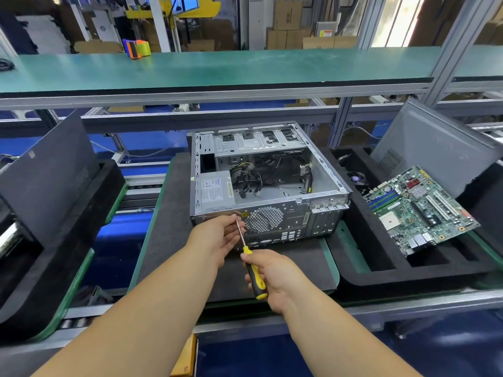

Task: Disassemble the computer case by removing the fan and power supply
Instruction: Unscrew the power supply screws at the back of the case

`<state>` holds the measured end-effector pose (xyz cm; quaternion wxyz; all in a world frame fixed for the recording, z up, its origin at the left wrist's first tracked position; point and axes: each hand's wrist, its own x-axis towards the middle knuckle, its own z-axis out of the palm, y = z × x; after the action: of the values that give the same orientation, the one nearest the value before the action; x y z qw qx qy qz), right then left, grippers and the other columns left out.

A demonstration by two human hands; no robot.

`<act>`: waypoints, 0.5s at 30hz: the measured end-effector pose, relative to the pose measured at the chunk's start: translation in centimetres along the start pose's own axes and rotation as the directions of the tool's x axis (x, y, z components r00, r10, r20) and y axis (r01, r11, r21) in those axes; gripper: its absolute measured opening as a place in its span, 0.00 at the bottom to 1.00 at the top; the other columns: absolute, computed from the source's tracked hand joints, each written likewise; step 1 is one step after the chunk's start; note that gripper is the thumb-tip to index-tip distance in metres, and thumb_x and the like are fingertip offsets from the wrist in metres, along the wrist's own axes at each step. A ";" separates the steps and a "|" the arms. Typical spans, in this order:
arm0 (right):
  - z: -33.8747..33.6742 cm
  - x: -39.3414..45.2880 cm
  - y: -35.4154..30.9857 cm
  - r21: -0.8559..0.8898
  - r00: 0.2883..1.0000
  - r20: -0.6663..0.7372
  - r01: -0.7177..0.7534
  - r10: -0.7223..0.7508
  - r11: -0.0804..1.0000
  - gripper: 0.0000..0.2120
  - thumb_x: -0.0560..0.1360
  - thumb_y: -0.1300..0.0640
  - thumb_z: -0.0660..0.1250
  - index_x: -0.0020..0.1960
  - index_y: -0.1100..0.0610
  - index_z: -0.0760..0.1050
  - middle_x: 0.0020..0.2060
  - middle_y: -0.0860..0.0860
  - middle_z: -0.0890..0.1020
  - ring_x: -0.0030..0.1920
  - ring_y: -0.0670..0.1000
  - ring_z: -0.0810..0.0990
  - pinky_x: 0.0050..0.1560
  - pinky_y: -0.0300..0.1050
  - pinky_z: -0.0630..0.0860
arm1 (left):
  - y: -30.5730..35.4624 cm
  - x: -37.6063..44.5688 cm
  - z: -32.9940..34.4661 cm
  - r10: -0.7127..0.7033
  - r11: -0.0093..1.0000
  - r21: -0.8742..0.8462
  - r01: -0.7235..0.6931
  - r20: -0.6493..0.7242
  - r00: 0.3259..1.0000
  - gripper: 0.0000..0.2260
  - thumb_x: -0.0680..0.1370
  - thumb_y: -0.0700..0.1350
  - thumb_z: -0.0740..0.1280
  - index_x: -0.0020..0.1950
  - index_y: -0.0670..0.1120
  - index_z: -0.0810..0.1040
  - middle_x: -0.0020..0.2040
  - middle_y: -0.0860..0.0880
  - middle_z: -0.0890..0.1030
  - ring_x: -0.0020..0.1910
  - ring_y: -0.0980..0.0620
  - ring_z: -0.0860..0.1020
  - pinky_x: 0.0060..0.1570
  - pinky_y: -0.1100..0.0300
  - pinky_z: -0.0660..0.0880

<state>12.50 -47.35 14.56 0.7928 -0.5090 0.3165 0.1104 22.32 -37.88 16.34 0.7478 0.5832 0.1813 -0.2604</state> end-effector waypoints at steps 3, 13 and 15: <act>-1.3 0.0 -0.2 -0.060 0.996 0.015 0.086 -0.086 0.994 0.05 0.75 0.58 0.71 0.51 0.57 0.79 0.36 0.51 0.82 0.35 0.49 0.80 0.33 0.42 0.75 | 0.2 -0.4 0.8 0.086 0.996 -0.003 -0.086 -0.044 0.995 0.05 0.79 0.41 0.67 0.46 0.42 0.81 0.37 0.48 0.84 0.35 0.56 0.82 0.31 0.69 0.77; -8.5 -1.1 -3.8 -0.116 0.897 -0.117 0.413 -0.426 0.903 0.06 0.72 0.56 0.72 0.48 0.51 0.77 0.30 0.45 0.78 0.26 0.44 0.70 0.27 0.39 0.67 | -2.3 -4.1 8.8 0.121 0.899 0.404 -0.170 0.145 0.982 0.08 0.80 0.41 0.65 0.41 0.43 0.79 0.34 0.48 0.81 0.34 0.54 0.78 0.38 0.64 0.73; -10.3 -1.2 -4.3 -0.143 0.885 -0.143 0.425 -0.443 0.894 0.05 0.74 0.56 0.71 0.49 0.49 0.79 0.31 0.45 0.79 0.26 0.44 0.69 0.26 0.39 0.67 | -3.5 -4.4 10.5 0.097 0.894 0.415 -0.168 0.186 0.978 0.07 0.79 0.41 0.66 0.42 0.44 0.79 0.32 0.49 0.81 0.32 0.54 0.77 0.37 0.64 0.73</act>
<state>9.72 -58.23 15.57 0.7386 -0.6163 0.2553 -0.0973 16.35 -47.86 18.85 0.6294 0.7213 0.0185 -0.2885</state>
